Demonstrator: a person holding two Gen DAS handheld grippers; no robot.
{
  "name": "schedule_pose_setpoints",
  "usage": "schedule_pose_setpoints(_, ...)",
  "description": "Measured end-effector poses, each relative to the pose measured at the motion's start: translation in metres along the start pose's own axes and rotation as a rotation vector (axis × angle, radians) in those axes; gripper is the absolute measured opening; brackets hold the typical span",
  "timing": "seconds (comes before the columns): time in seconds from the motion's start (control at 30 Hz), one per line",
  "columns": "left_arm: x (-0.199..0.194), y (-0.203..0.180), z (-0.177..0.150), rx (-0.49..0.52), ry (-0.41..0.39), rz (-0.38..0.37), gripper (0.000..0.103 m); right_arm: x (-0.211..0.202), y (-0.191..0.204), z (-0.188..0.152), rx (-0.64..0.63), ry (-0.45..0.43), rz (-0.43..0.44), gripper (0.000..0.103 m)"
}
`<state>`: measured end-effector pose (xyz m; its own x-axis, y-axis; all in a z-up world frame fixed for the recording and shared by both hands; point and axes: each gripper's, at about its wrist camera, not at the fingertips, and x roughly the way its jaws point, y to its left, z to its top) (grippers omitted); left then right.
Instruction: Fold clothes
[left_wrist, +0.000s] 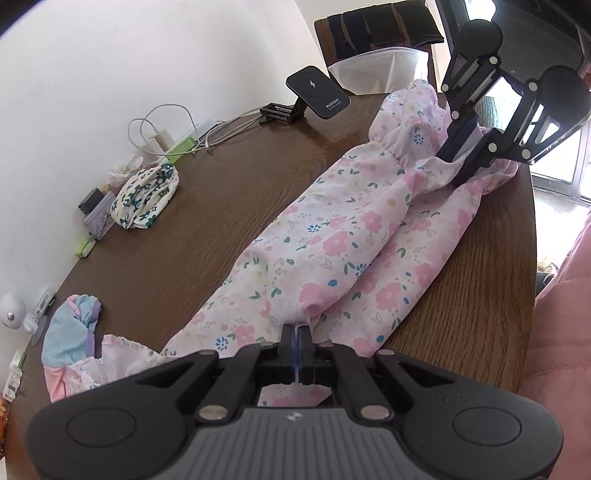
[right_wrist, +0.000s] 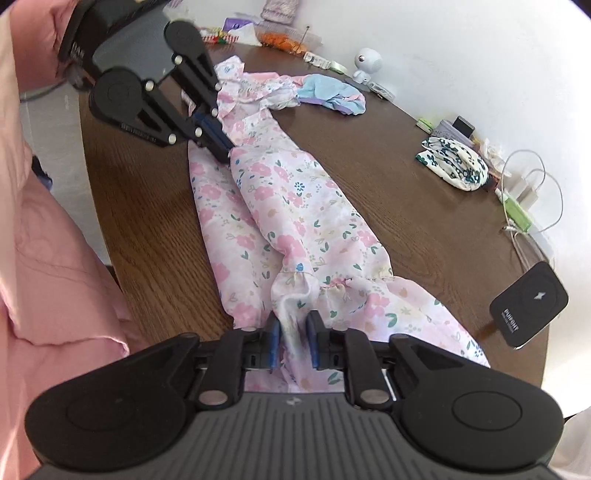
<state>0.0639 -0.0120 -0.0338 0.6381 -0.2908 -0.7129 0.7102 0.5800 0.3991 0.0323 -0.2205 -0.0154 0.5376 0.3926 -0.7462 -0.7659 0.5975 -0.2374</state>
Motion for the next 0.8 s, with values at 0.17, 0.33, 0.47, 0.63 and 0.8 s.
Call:
schedule_pose_setpoints(0.17, 0.001, 0.001, -0.003, -0.013, -0.007, -0.001, 0.000, -0.024, -0.030, -0.005, 0.246, -0.117, 0.101, 0.036)
schedule_pose_setpoints(0.33, 0.001, 0.001, -0.005, -0.020, -0.010, -0.003, 0.001, -0.027, -0.059, -0.004, 0.506, -0.230, 0.114, 0.041)
schedule_pose_setpoints(0.47, 0.000, 0.002, -0.007, -0.031, -0.013, -0.006, 0.001, -0.008, -0.076, -0.006, 0.711, -0.272, 0.031, 0.044)
schedule_pose_setpoints(0.63, -0.001, 0.007, -0.010, -0.079, -0.022, -0.019, 0.004, 0.019, -0.061, -0.019, 0.719, -0.212, -0.048, 0.043)
schedule_pose_setpoints(0.8, -0.017, 0.034, -0.013, -0.243, -0.070, -0.052, 0.024, 0.028, -0.044, -0.033, 0.694, -0.199, -0.092, 0.046)
